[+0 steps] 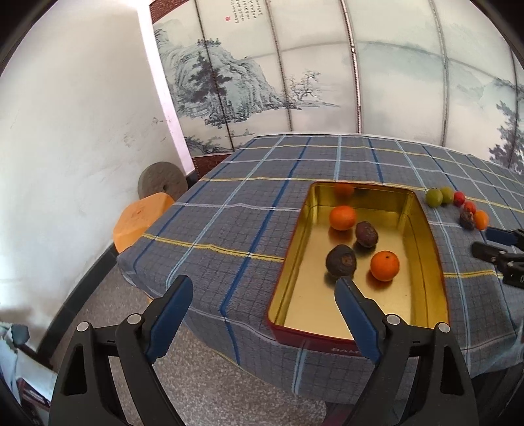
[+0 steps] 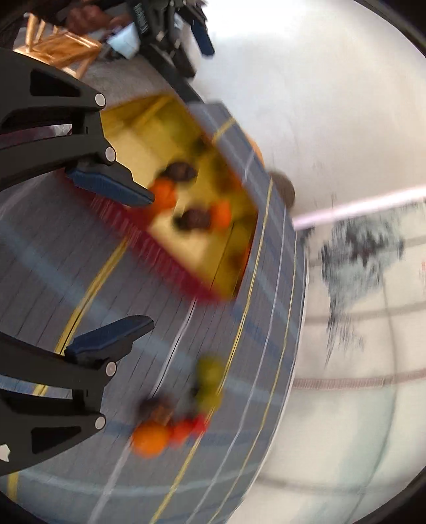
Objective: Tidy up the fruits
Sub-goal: 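Carry the tangerine with the right tool into the tin and release, then move the left tool toward the last dark brown fruit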
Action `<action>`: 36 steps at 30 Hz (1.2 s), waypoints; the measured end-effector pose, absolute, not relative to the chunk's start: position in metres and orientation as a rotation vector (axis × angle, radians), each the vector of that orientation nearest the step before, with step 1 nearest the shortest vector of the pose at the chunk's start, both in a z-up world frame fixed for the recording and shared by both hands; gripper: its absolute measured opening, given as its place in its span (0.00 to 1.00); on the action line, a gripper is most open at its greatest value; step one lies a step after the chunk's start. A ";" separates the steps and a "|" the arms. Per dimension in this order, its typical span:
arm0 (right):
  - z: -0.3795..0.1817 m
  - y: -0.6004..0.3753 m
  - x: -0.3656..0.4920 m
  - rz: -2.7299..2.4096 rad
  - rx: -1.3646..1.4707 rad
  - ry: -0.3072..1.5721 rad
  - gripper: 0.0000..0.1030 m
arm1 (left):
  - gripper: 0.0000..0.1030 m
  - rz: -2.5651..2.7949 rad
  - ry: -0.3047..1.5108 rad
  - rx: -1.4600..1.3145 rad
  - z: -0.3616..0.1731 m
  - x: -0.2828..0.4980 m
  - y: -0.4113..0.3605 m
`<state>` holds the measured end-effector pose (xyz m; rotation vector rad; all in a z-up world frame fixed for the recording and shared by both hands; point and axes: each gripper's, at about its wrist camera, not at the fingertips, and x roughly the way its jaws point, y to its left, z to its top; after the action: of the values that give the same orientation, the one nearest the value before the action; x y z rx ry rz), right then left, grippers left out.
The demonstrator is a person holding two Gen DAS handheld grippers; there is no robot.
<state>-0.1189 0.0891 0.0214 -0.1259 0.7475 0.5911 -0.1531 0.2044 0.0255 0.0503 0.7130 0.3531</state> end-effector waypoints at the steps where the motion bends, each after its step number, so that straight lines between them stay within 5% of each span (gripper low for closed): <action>1: 0.018 0.072 -0.117 0.542 -0.129 0.751 0.64 | 0.86 0.346 0.715 0.055 0.026 -0.152 0.202; 11: -0.012 -0.105 -0.106 0.060 -0.073 0.835 0.65 | 0.86 0.143 0.731 0.153 0.036 -0.139 0.144; 15: -0.015 -0.150 -0.099 -0.018 0.008 0.871 0.72 | 0.86 -0.007 0.778 0.149 0.037 -0.123 0.112; 22: -0.017 -0.162 -0.087 0.011 0.030 0.877 0.84 | 0.86 -0.296 0.885 0.186 0.035 -0.063 0.045; 36: -0.014 -0.155 -0.102 0.115 0.021 0.827 0.85 | 0.85 -0.636 1.060 0.374 -0.008 0.076 -0.038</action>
<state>-0.1025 -0.1550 -0.0143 0.0210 0.8266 0.1153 0.0757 -0.0381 -0.0083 0.3741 1.0603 -0.6361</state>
